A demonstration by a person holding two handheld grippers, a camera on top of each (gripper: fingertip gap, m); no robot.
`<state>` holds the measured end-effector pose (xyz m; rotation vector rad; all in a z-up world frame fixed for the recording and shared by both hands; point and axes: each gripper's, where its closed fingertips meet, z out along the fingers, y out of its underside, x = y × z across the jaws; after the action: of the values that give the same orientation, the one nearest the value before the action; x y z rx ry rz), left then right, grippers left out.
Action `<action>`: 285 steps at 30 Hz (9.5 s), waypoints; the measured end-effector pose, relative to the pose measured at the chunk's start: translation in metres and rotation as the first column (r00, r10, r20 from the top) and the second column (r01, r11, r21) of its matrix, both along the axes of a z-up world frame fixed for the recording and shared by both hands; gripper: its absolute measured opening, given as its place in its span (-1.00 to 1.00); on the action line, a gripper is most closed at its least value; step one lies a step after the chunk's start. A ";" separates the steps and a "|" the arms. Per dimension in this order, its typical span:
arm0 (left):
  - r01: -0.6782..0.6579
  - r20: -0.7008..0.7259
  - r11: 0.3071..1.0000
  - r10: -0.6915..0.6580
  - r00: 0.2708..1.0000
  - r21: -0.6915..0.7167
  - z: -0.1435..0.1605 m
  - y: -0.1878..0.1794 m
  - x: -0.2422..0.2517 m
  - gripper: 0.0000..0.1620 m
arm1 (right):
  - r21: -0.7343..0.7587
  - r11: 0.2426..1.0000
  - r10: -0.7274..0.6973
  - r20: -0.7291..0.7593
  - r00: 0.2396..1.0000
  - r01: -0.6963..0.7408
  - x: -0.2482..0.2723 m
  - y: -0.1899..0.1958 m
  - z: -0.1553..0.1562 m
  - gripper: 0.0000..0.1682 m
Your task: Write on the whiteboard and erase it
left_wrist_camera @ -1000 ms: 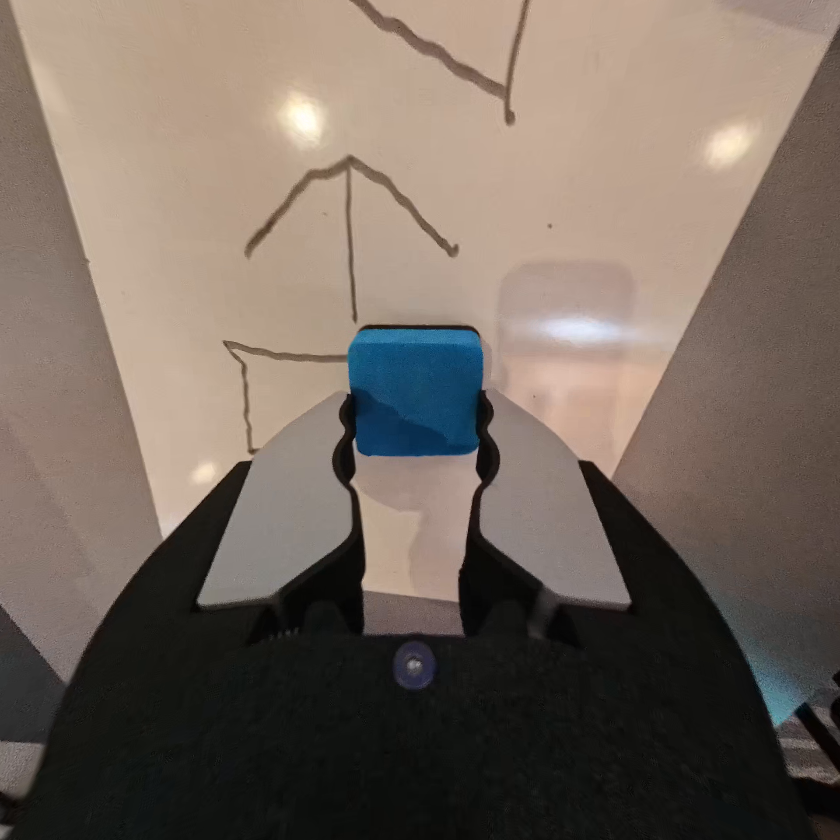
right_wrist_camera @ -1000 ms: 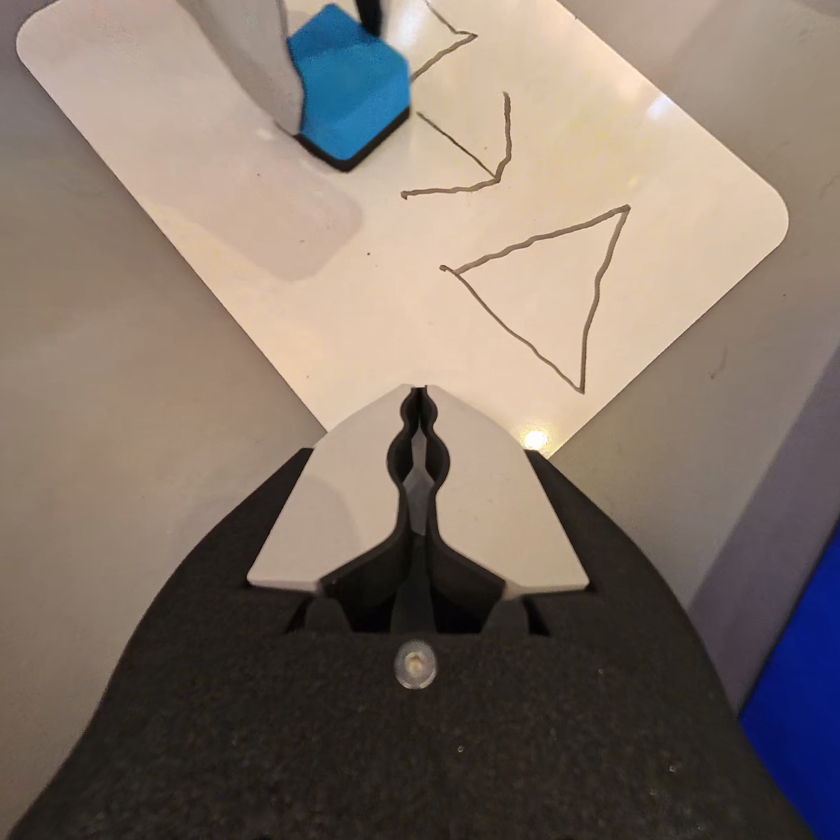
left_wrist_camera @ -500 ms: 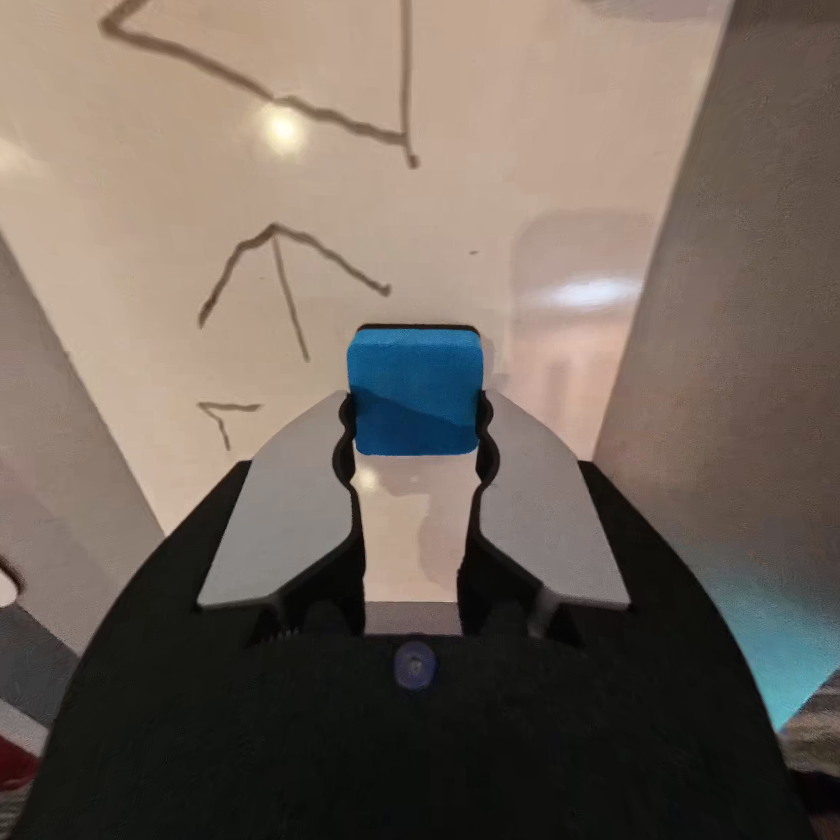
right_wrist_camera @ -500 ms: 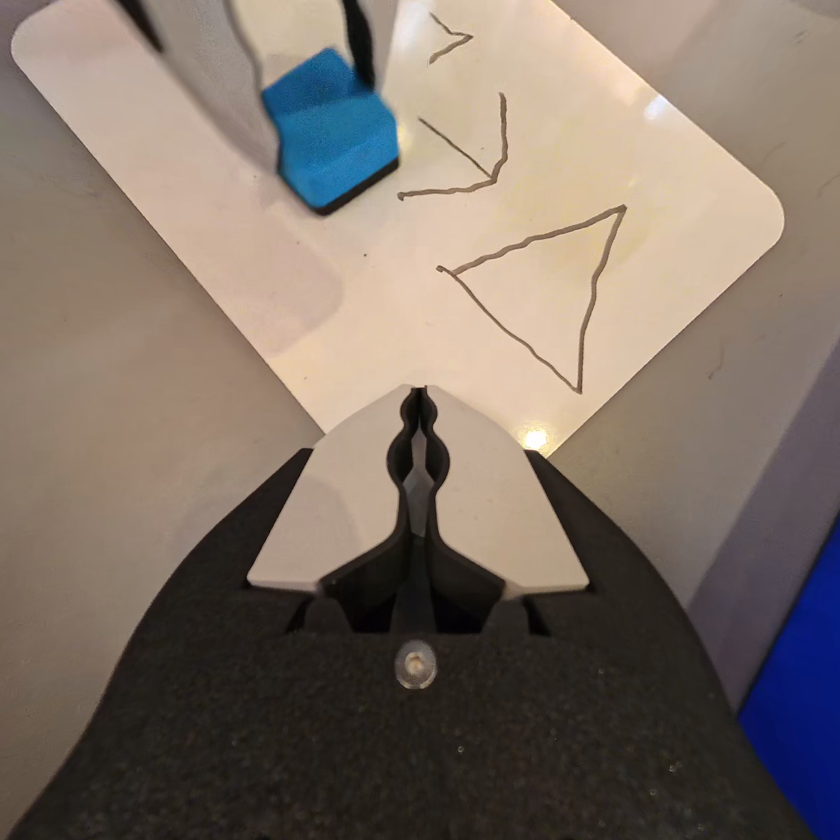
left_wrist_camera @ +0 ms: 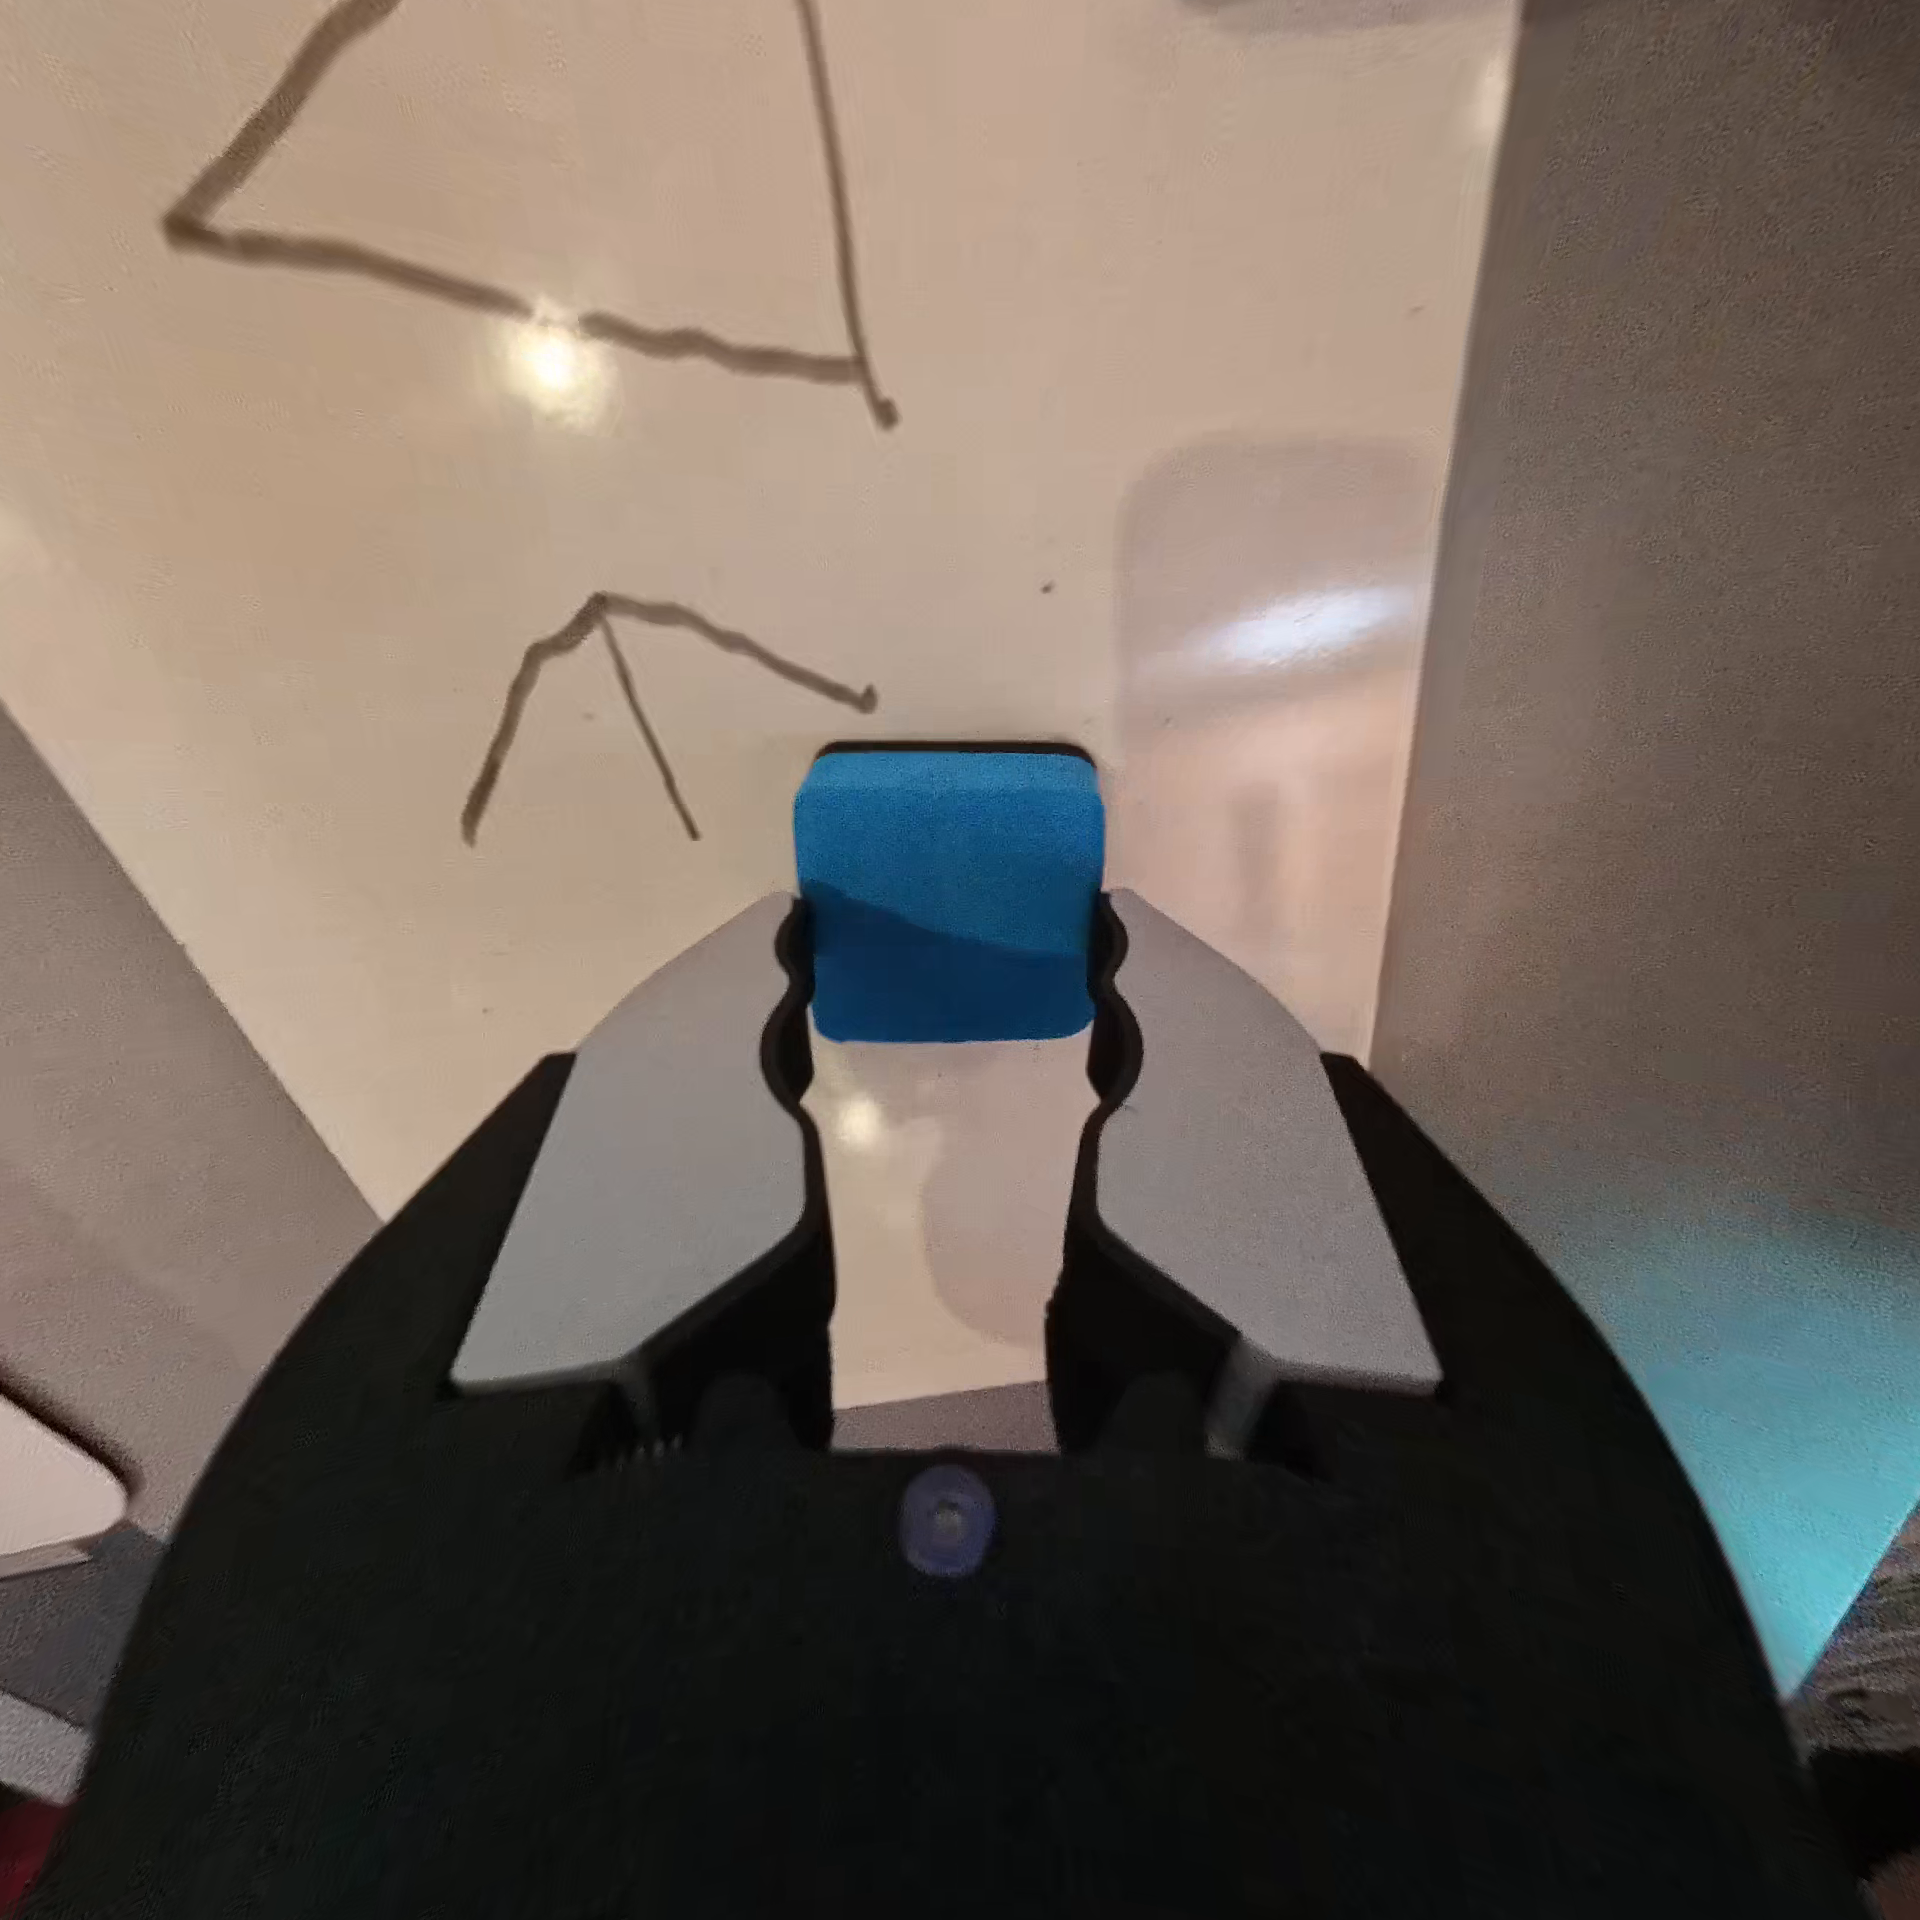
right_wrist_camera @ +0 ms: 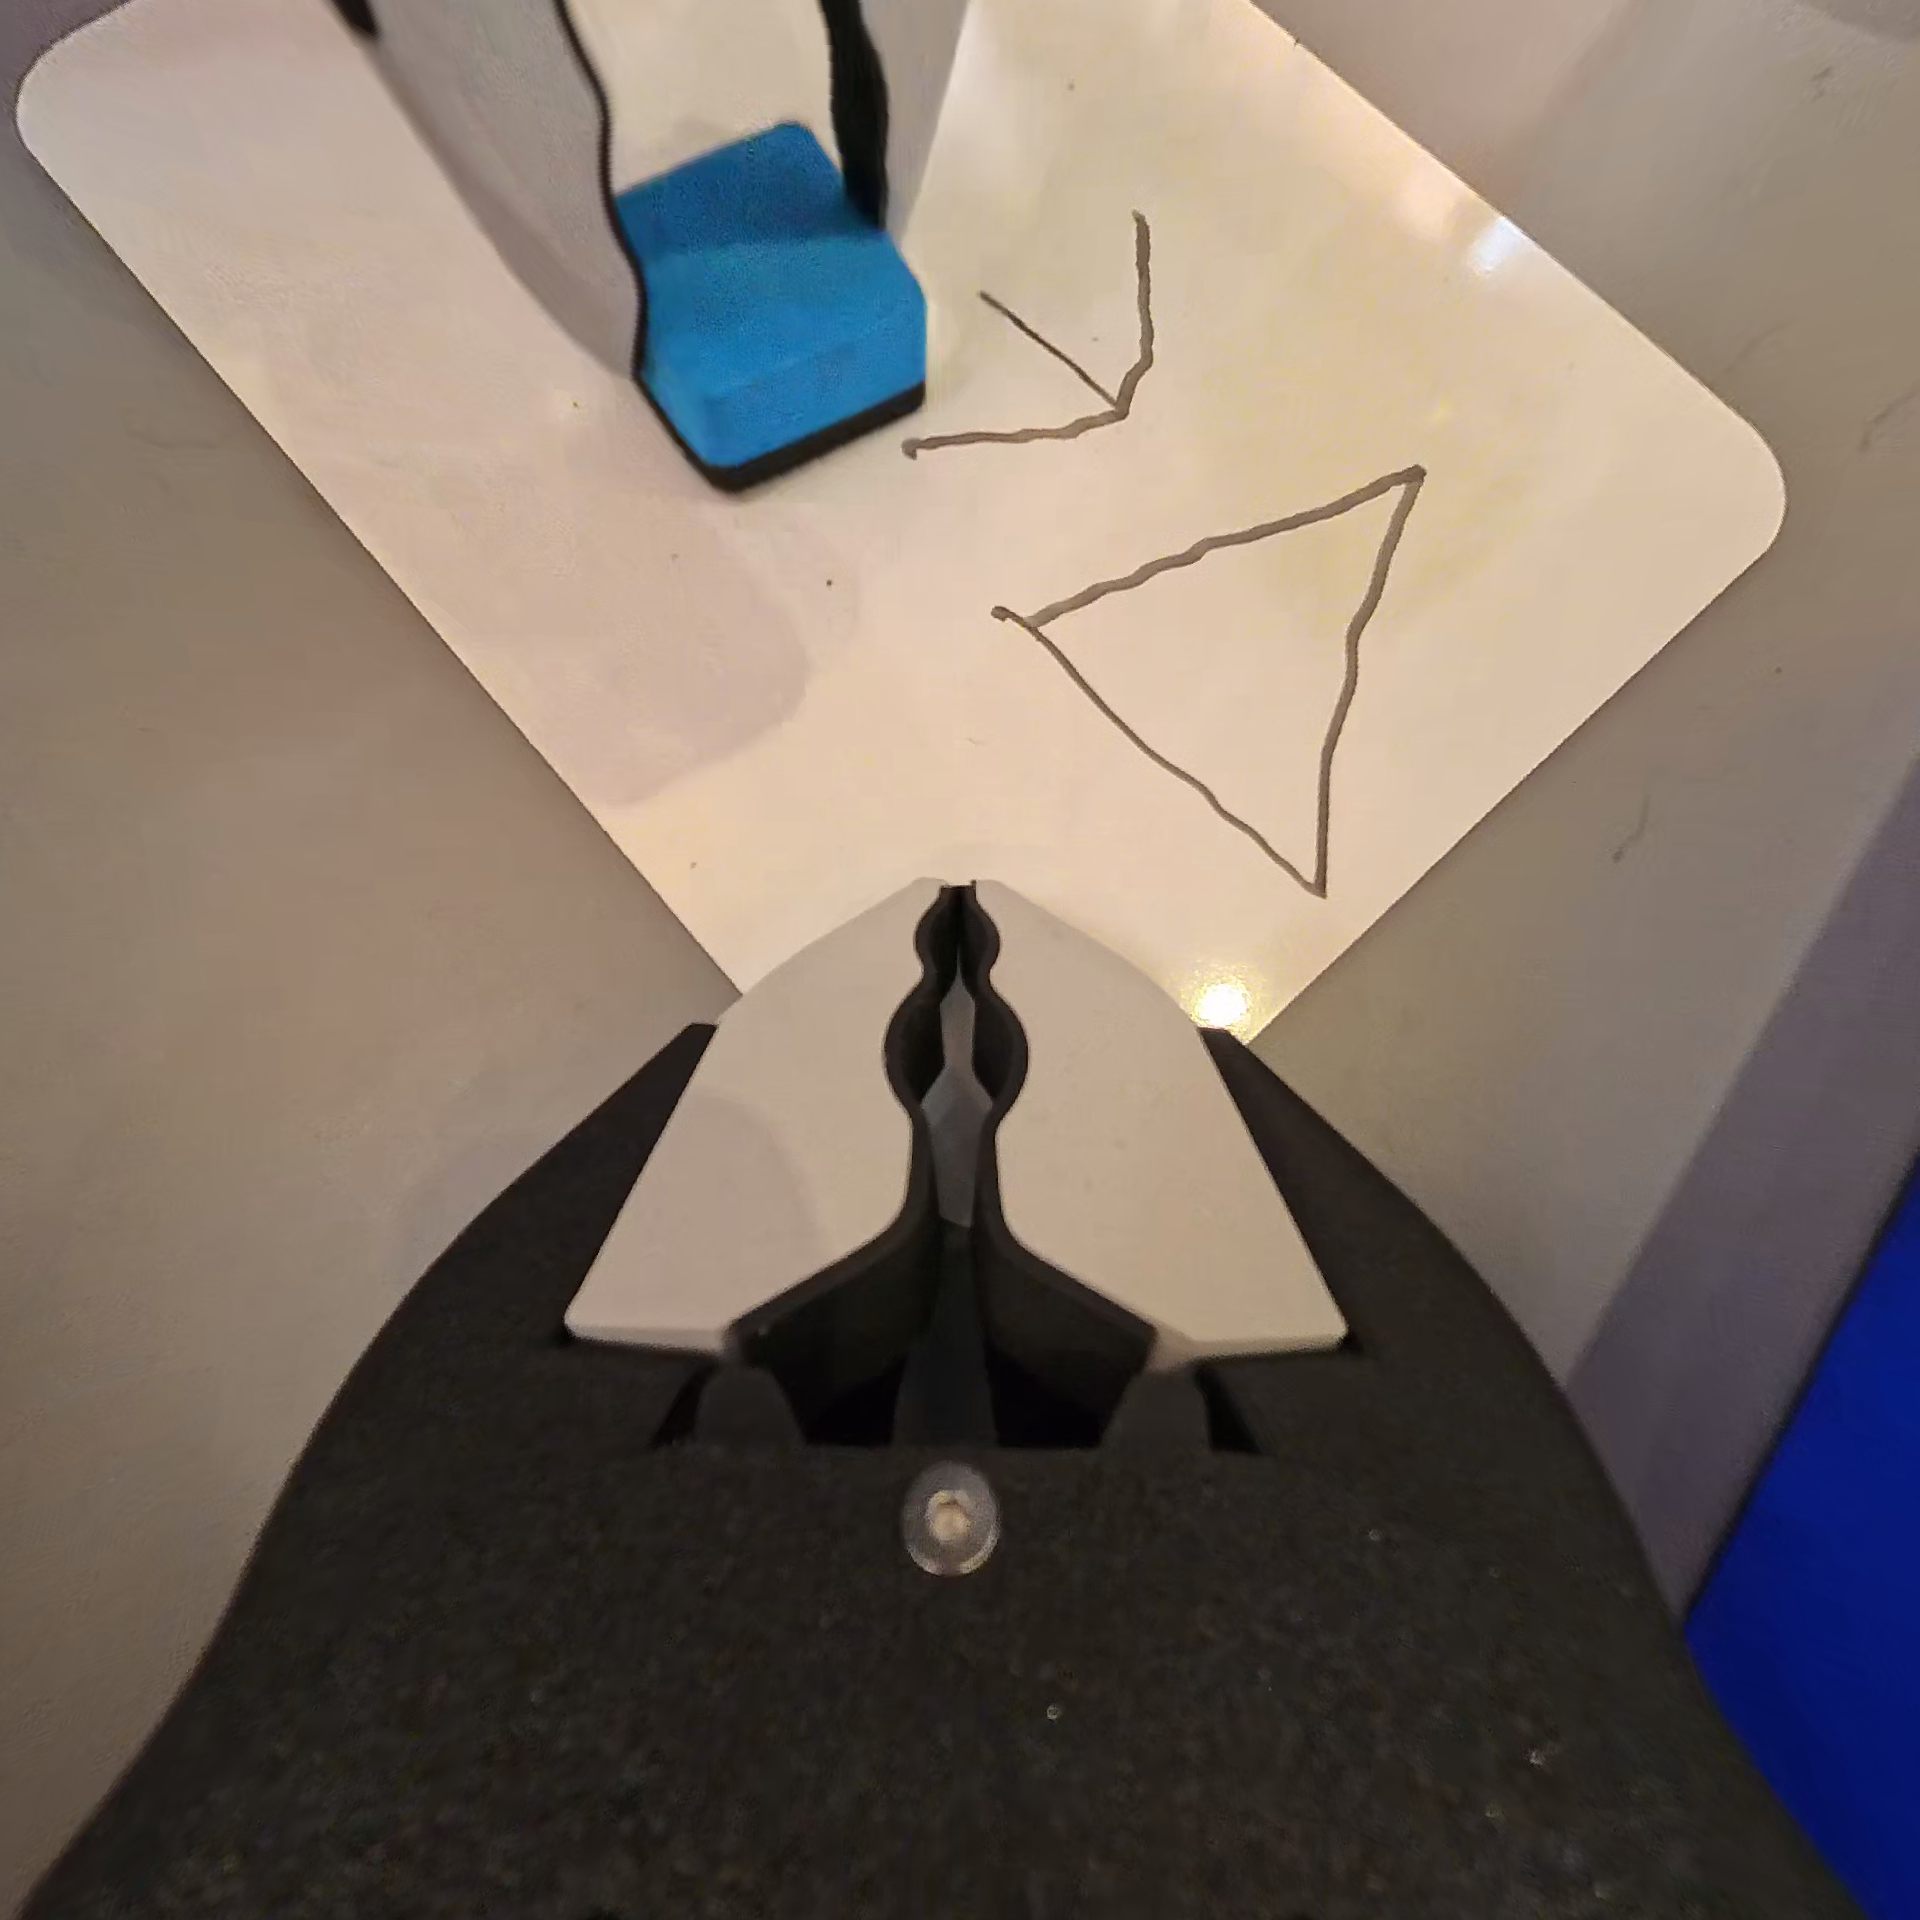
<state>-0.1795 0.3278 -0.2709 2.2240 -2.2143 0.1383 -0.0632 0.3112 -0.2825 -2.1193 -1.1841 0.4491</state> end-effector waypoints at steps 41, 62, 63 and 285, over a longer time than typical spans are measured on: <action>-0.071 -0.044 0.996 0.074 0.996 0.050 -0.002 0.024 0.018 -0.38 | -0.001 1.000 -0.011 -0.001 1.000 0.011 0.001 0.002 0.000 -0.99; -0.229 -0.006 0.972 0.230 0.973 0.060 -0.004 0.073 0.006 -0.38 | 0.001 1.000 -0.011 -0.003 1.000 0.011 0.002 0.003 0.000 -0.99; -0.186 -0.002 0.982 0.186 0.983 0.035 -0.003 0.055 0.015 -0.38 | 0.001 1.000 -0.013 -0.005 1.000 0.013 0.002 0.003 0.000 -0.99; -0.719 0.526 0.693 0.591 0.612 0.059 -0.013 -0.099 -0.100 -0.16 | -0.245 0.874 0.486 0.472 0.735 -0.420 -0.094 0.044 0.004 -0.36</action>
<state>-0.2797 0.2290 -0.2842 3.3927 -1.4324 0.4473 -0.1571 0.3547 -0.2785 -2.1046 -2.0683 0.1449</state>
